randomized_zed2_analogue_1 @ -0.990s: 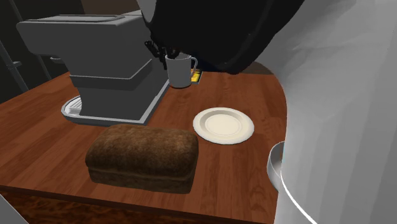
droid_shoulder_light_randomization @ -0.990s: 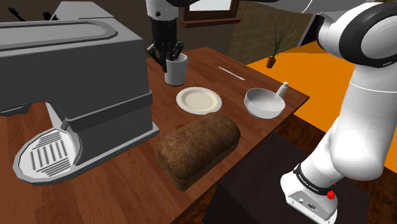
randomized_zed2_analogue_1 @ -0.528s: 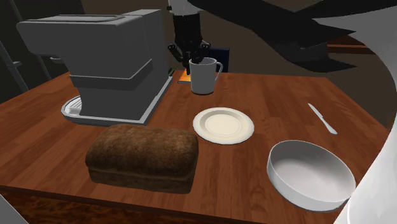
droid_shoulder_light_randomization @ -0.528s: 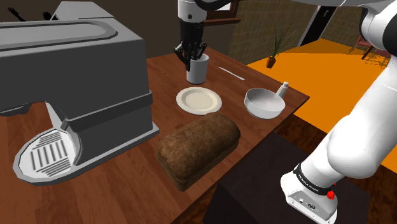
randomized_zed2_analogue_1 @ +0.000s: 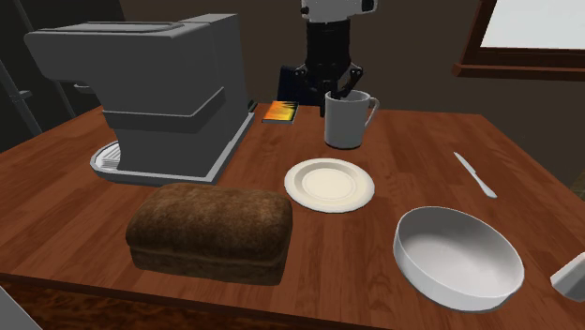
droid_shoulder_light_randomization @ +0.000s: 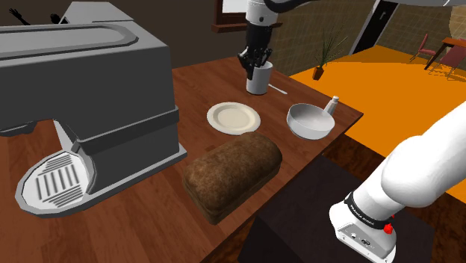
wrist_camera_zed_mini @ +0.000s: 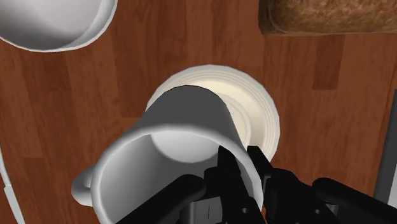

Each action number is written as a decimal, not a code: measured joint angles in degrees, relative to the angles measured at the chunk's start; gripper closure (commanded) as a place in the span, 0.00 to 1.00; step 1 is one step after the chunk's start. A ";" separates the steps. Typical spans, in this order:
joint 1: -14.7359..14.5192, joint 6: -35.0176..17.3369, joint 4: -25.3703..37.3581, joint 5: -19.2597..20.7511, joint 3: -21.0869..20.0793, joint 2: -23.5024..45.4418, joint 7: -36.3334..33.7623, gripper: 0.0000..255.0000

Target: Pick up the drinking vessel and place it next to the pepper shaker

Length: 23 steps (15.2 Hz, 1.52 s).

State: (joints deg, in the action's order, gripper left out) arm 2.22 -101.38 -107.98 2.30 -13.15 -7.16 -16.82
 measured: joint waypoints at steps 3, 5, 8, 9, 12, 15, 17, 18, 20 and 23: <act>1.57 -1.04 -4.32 -0.41 2.39 -3.55 4.09 1.00; 2.63 -1.37 -6.72 -0.48 4.15 -5.78 6.97 1.00; 4.18 -1.90 -9.14 -0.17 6.73 -7.87 10.98 1.00; 4.75 -1.77 -9.73 -0.02 7.71 -8.66 12.47 1.00; 6.16 -1.67 -11.60 0.45 10.19 -10.83 16.22 1.00; 7.96 -2.28 -14.01 1.34 13.43 -12.89 20.89 1.00; 9.02 -2.17 -14.34 1.93 15.34 -13.53 23.65 1.00; 9.43 -2.19 -14.16 2.16 16.10 -13.40 24.75 1.00; 10.58 -2.31 -14.59 2.83 18.15 -13.91 27.61 1.00; 12.11 -2.34 -14.53 3.73 20.98 -14.15 31.62 1.00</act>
State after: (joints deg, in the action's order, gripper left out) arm 14.33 -103.73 -122.51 6.02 7.84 -21.31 14.79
